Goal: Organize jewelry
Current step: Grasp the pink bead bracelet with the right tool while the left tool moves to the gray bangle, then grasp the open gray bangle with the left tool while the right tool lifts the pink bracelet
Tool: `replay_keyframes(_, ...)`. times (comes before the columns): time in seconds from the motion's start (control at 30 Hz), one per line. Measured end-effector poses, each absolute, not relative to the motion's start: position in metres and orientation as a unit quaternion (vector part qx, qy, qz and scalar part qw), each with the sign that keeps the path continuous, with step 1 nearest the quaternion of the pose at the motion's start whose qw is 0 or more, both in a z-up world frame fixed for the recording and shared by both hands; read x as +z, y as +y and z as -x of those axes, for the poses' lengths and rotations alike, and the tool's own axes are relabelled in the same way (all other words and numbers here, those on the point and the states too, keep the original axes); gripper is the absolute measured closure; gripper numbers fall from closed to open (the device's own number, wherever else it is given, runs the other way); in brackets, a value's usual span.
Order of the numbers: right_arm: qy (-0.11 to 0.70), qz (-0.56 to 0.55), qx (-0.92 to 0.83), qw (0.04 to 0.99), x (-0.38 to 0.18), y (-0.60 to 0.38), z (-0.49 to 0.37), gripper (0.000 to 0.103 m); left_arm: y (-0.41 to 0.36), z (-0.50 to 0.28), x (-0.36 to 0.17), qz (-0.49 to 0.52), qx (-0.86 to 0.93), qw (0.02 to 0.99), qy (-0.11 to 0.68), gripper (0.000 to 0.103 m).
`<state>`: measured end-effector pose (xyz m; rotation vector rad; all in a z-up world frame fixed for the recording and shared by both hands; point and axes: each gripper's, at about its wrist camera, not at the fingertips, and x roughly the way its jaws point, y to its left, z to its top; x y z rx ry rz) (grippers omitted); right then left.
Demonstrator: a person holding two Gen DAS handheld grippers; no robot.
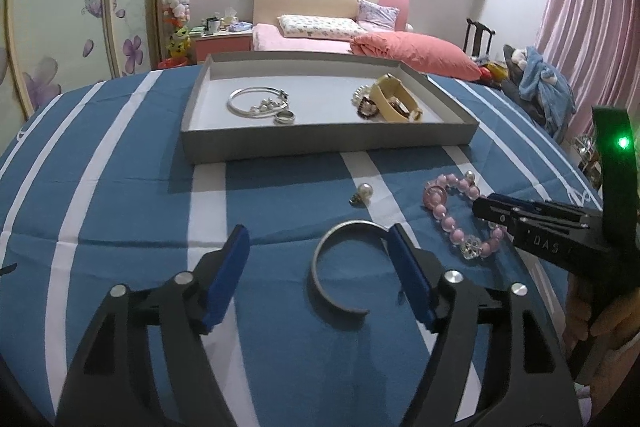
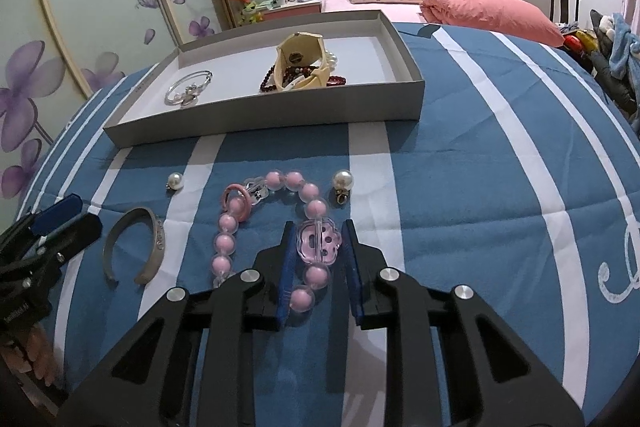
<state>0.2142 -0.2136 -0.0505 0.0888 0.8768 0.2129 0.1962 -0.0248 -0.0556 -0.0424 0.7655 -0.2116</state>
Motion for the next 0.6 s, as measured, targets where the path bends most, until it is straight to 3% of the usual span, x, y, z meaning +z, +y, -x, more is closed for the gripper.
replay_keyframes(0.3, 0.425, -0.049, 0.104, 0.898, -0.051, -0.215, -0.214, 0.079, -0.052, -0.206, -0.068, -0.025, -0.110, 0.906, 0.407, 0.020)
replay_keyframes(0.6, 0.425, -0.051, 0.105, 0.898, -0.051, -0.215, -0.215, 0.079, -0.068, -0.218, -0.079, -0.044, -0.100, 0.891, 0.440, 0.020)
